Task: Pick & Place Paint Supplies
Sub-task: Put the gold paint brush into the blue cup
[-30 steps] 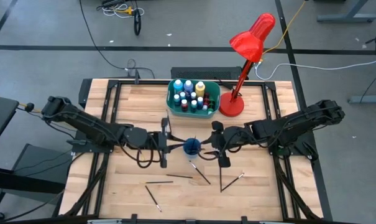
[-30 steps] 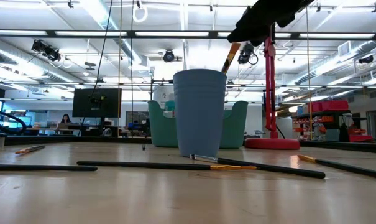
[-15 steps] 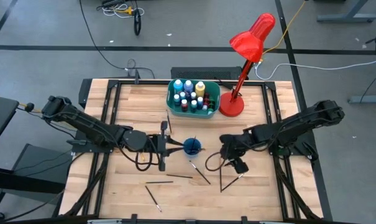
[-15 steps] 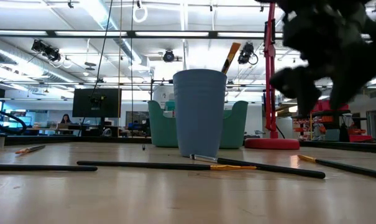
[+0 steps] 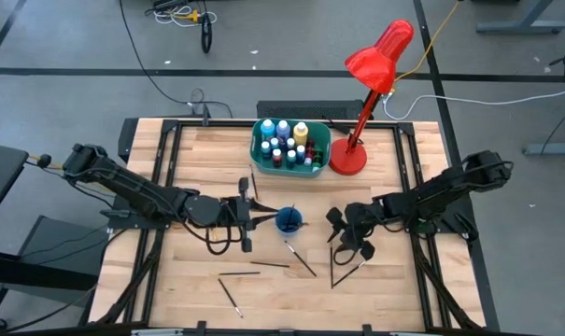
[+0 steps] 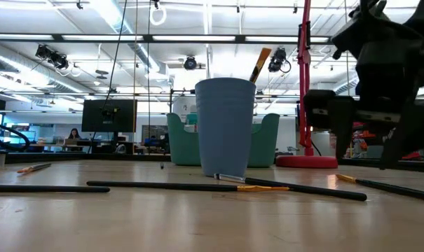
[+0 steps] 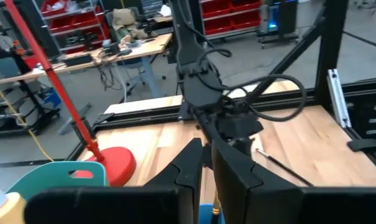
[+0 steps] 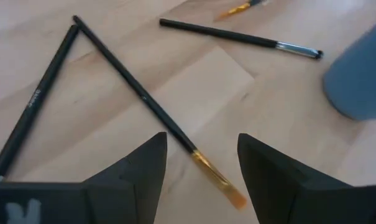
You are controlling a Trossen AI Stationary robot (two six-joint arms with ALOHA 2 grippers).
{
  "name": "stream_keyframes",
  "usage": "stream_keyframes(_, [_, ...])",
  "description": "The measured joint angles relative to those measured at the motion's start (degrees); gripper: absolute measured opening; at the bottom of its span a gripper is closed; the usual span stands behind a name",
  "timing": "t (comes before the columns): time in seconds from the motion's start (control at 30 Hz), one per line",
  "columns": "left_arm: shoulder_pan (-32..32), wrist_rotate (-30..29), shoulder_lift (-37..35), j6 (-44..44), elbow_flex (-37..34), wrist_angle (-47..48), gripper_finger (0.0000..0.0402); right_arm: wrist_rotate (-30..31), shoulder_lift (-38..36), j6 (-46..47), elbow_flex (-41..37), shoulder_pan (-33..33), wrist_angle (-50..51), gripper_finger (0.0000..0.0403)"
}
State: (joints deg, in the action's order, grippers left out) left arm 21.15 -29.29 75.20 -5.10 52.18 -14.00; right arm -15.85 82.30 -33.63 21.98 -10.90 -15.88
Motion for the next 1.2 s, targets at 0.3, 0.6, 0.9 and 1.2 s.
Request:
stream_keyframes(0.3, [0.0,-1.8,0.0,1.7,0.0,-0.1,0.0048,-5.6,9.0,-4.4,0.8,3.4,-7.5,0.0201])
stream_keyframes(0.6, [0.0,-1.8,0.0,1.9,0.0,0.0,0.0048,-12.7,13.3,-2.3,1.6,6.4,-8.2,0.0201])
stream_keyframes(0.9, [0.0,-1.8,0.0,1.9,0.0,0.0,0.0048,-13.8,14.7,-4.1,1.4,6.3,-11.4,0.0201])
stream_keyframes(1.2, [0.0,-1.8,0.0,1.7,0.0,0.0,0.0048,-12.2,14.7,-5.8,1.6,6.5,-12.2,0.0158])
